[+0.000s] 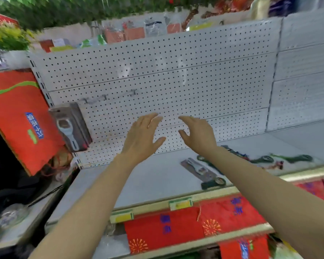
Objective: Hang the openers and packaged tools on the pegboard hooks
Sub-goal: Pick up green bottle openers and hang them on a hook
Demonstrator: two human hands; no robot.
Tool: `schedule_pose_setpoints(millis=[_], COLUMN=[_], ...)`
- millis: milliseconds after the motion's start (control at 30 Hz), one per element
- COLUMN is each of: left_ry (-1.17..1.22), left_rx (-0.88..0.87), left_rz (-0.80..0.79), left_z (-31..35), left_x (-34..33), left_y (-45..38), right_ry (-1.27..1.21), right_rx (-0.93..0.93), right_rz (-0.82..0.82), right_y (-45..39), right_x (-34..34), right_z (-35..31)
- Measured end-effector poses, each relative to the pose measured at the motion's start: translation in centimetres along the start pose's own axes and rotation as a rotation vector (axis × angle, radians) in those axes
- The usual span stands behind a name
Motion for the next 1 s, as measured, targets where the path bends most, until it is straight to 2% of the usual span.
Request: schedule_pose_setpoints(millis=[167,267,467,667,800,1000], left_ry=[0.065,0.019,-0.199,-0.355,-0.349,-0.286], left_rx=[-0.049,-0.083,-0.206,-0.373,-0.437,-0.497], left_rz=[-0.215,-0.371,-0.631,-0.882,-0.968,-0.987], left_z=[8.4,11.4,13.9,13.5,13.4,13.4], left_x=[-7.4,-12.4,-21.1,-29.6,-33.4,-36.8], left_y=[-1.3,-1.2,-1.4,-1.4,-1.0,-0.8], right_ry=[0.124,0.162,0.244,0.305,0.324,0.334], right_rx=[-0.076,-0.133,-0.200,-0.288,-0.360,-0.406], right_rz=[-0.080,-0.102,-0.081,-0.118,-0.172,-0.243], right_y=[5.5,8.3,12.3,15.2,16.6,18.9], right_x=[4.0,5.7,6.2,5.6,4.9,3.1], right_z=[9.5,14.2,22.4,29.5,33.8,38.1])
Point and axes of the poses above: each hand's wrist, its own y-axis away from the middle knuckle, its own x-axis out of the back of the hand, z = x × y, the point moved 9 cm from there along -y, towards the middle knuckle, and after that the axes turned 7 degrees about x, right-handed, at the moved point
